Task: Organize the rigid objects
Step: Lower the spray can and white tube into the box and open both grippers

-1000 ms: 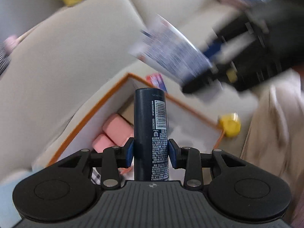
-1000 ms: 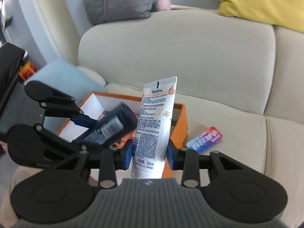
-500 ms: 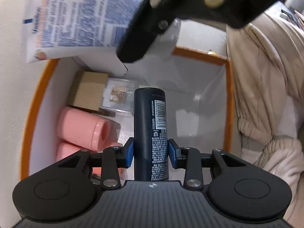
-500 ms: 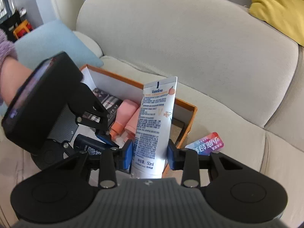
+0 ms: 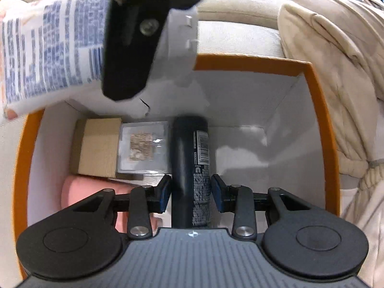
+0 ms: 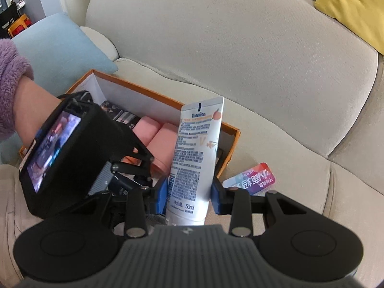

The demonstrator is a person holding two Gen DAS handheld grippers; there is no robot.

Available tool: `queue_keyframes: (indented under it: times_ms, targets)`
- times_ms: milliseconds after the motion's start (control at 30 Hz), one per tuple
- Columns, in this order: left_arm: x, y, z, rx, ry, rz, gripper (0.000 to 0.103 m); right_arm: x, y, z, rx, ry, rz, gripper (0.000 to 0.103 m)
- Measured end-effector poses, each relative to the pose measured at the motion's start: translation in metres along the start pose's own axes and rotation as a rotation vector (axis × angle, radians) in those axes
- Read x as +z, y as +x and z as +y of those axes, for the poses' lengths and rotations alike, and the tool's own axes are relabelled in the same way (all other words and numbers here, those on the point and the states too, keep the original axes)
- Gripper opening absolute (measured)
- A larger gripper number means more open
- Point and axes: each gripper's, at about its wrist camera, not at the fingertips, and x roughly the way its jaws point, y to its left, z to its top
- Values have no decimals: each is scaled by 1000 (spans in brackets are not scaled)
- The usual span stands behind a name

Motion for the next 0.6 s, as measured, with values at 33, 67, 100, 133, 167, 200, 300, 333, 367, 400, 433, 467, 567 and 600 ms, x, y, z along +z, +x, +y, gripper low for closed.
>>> queue_keyframes:
  times_ms: [33,67,100,133,167,200,300,333,367,400,433,467,567,600]
  targets:
    - [1,-1,0,8,-10,-6,45,0,0,1,1,-5,4,39]
    - [1,-2,0,15,-17,-11,46,-2,0,0,2,-9,6,39]
    - [1,-4,0,22,-27,-12,48,-2,-1,0,5,-12,9,39]
    - [0,-6,-1,27,-37,-11,49,-3,-2,-1,11,-15,13,39]
    - [0,-8,-1,31,-47,-8,49,-4,-3,-1,14,-20,13,39]
    - [-2,-11,-1,35,-60,-7,51,-4,-4,-1,17,-29,13,39]
    - [-8,-22,-2,28,-120,-23,56,-4,-7,3,38,-77,20,39]
    - [-12,-27,-2,24,-147,-27,57,-4,-8,4,48,-106,25,39]
    - [-16,-32,-2,20,-177,-28,57,-4,-8,6,59,-135,33,39]
    - [-20,-35,-4,18,-200,-27,57,-4,-9,9,75,-177,42,39]
    - [-24,-40,-6,18,-224,-26,57,-5,-8,12,88,-222,53,39]
    - [-28,-45,-6,17,-242,-25,57,-5,-8,15,99,-265,66,39]
    - [-41,-58,-8,11,-296,-17,57,-3,-1,26,134,-400,127,39]
    - [-41,-61,7,10,-308,-17,57,-2,4,29,150,-441,159,39]
